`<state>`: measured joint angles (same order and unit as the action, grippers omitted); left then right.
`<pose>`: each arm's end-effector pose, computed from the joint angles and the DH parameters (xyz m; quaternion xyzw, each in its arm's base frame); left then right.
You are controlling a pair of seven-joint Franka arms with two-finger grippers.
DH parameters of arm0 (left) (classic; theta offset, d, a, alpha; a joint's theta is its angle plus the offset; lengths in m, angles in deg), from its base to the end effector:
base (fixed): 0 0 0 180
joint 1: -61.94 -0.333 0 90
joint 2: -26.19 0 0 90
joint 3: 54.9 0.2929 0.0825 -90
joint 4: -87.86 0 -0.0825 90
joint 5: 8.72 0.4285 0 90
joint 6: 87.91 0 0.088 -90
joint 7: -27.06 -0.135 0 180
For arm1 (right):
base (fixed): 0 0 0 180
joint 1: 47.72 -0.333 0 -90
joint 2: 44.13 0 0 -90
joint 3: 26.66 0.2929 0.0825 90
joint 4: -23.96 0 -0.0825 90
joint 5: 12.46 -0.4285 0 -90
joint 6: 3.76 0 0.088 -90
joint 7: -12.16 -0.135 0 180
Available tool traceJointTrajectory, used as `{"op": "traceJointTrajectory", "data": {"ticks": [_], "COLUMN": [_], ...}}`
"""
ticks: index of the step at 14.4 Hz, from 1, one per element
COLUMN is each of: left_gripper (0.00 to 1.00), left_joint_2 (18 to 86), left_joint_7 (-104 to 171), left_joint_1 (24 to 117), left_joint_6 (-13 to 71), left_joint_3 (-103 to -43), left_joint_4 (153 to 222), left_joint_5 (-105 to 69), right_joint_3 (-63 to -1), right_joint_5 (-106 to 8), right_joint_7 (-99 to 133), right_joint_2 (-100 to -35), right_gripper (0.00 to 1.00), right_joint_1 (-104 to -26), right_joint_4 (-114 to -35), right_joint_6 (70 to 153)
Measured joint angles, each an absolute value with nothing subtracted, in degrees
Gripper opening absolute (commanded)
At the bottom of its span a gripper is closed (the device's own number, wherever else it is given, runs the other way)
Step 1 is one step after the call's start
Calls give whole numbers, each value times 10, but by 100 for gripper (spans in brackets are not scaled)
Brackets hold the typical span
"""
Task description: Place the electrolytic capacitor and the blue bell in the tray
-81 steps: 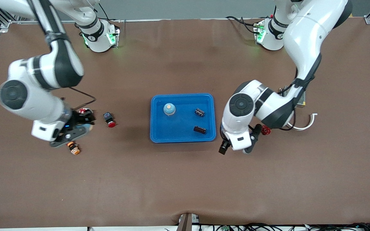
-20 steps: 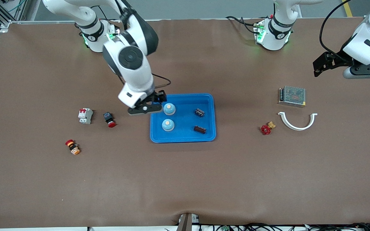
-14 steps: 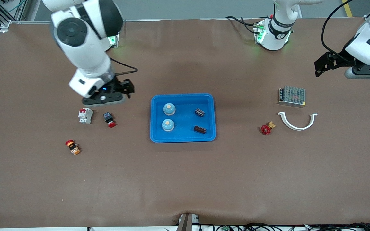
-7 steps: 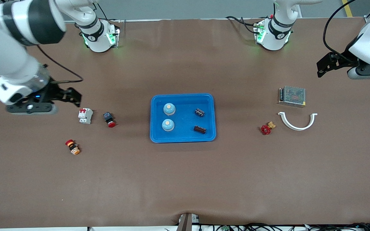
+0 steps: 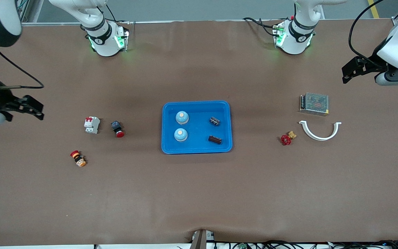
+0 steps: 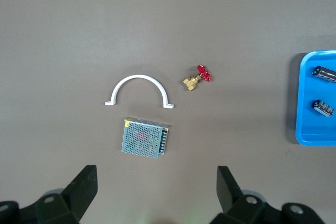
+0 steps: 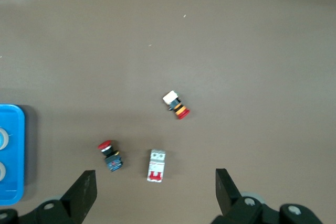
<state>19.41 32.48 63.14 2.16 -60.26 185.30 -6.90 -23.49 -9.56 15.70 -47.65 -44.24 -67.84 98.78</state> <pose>0.5600 -0.0624 0.5751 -0.9997 0.0097 0.0031 0.0218 0.6388 -0.0099 0.5400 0.9972 0.0319 0.0622 0.0254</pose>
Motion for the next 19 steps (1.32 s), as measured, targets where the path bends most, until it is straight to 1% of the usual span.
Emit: {"op": "traceJointTrajectory", "data": {"ticks": [2, 5, 6, 19], "left_gripper": [100, 100, 100, 100], "left_joint_2": [194, 194, 194, 207], "left_joint_7": [325, 325, 325, 325], "left_joint_1": [632, 632, 632, 630], "left_joint_6": [22, 22, 21, -5], "left_joint_3": [-603, -603, -603, -600], "left_joint_4": [1853, 1853, 1852, 1813], "left_joint_5": [-69, -69, -69, -69], "right_joint_3": [-235, -230, -228, -227], "right_joint_5": [-96, -96, -96, -99], "right_joint_7": [164, 156, 143, 120], "right_joint_2": [-477, -477, -477, -480], "right_gripper": [100, 100, 100, 100], "right_joint_1": [-435, -435, -435, -434], "right_joint_4": [-665, -623, -613, -608], "right_joint_6": [976, 903, 890, 896]}}
